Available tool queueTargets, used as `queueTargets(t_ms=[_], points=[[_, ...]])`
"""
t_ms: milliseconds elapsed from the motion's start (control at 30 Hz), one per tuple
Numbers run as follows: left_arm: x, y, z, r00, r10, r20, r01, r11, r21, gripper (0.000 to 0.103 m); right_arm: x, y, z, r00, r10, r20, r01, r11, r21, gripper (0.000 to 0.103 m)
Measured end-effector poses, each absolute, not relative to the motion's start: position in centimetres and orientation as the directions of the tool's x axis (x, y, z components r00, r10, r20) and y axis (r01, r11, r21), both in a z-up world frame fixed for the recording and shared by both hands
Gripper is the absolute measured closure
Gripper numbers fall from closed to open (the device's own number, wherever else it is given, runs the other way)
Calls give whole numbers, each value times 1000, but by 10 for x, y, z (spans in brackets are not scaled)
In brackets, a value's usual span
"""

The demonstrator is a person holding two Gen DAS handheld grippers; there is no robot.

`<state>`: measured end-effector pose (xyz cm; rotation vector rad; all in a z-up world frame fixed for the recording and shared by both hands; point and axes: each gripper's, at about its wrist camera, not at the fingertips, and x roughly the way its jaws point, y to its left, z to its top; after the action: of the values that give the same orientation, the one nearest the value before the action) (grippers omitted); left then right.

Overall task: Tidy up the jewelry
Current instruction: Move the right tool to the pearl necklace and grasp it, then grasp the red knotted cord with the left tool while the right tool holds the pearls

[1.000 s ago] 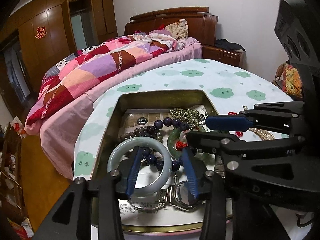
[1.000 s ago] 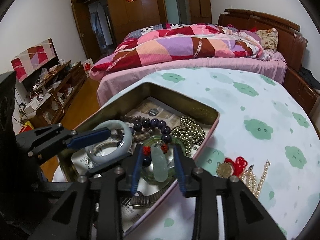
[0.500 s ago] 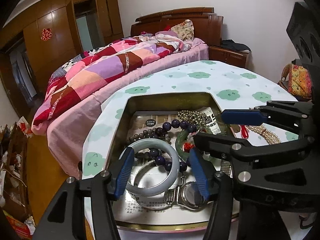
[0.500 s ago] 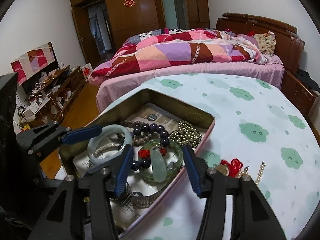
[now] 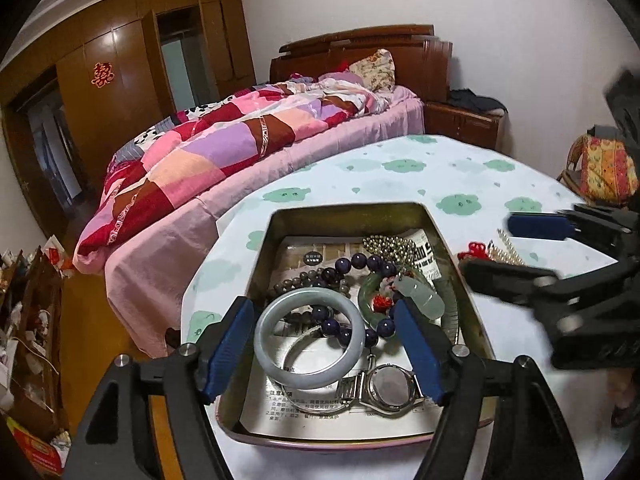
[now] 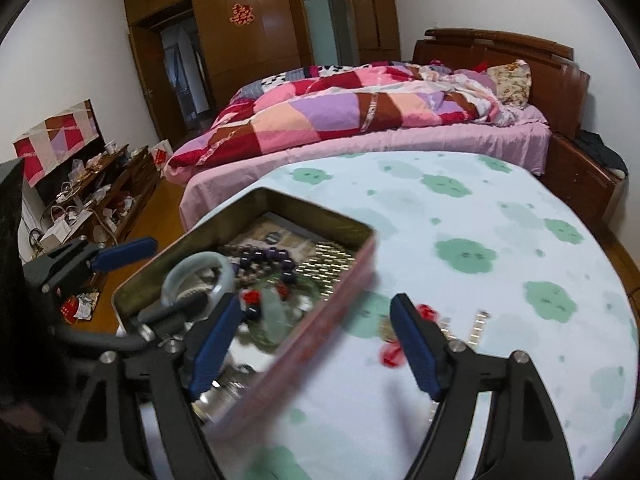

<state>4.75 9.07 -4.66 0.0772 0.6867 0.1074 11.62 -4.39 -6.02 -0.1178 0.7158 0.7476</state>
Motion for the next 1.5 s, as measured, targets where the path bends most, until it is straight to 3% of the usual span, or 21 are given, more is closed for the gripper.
queueTargets(t_ms=[333, 567, 700, 800, 833, 867, 1233, 1400, 1467, 1500], points=[[44, 93, -44, 763, 126, -634, -119, 991, 54, 29, 132, -131, -81, 582, 442, -683, -463, 870, 168, 18], [42, 80, -43, 762, 100, -640, -101, 994, 34, 29, 127, -119, -88, 530, 454, -716, -518, 842, 150, 28], [43, 72, -43, 761, 83, -644, -85, 996, 28, 29, 127, -97, -100, 503, 404, -764, -565, 822, 63, 33], [45, 65, -42, 762, 74, -644, -69, 997, 33, 29, 132, -90, -111, 468, 377, -800, -577, 815, 46, 54], [46, 63, -42, 762, 72, -644, -64, 997, 36, 29, 133, -91, -110, 479, 368, -797, -571, 820, 35, 74], [47, 59, -41, 764, 66, -642, -55, 998, 38, 29, 135, -92, -110, 472, 374, -798, -573, 818, 45, 87], [68, 1, -26, 785, -53, -617, 108, 993, 52, 29, 156, -165, -101, 586, 259, -768, -364, 931, 35, 88], [99, -31, -40, 744, -92, -662, 168, 985, 51, 30, 161, -186, -97, 595, 277, -755, -321, 942, 94, 88], [108, -39, -47, 719, -101, -688, 183, 982, 48, 48, 159, -185, -96, 598, 285, -749, -327, 940, 96, 88], [116, -43, -54, 694, -111, -711, 197, 980, 40, 51, 158, -185, -95, 599, 291, -746, -331, 938, 100, 88]])
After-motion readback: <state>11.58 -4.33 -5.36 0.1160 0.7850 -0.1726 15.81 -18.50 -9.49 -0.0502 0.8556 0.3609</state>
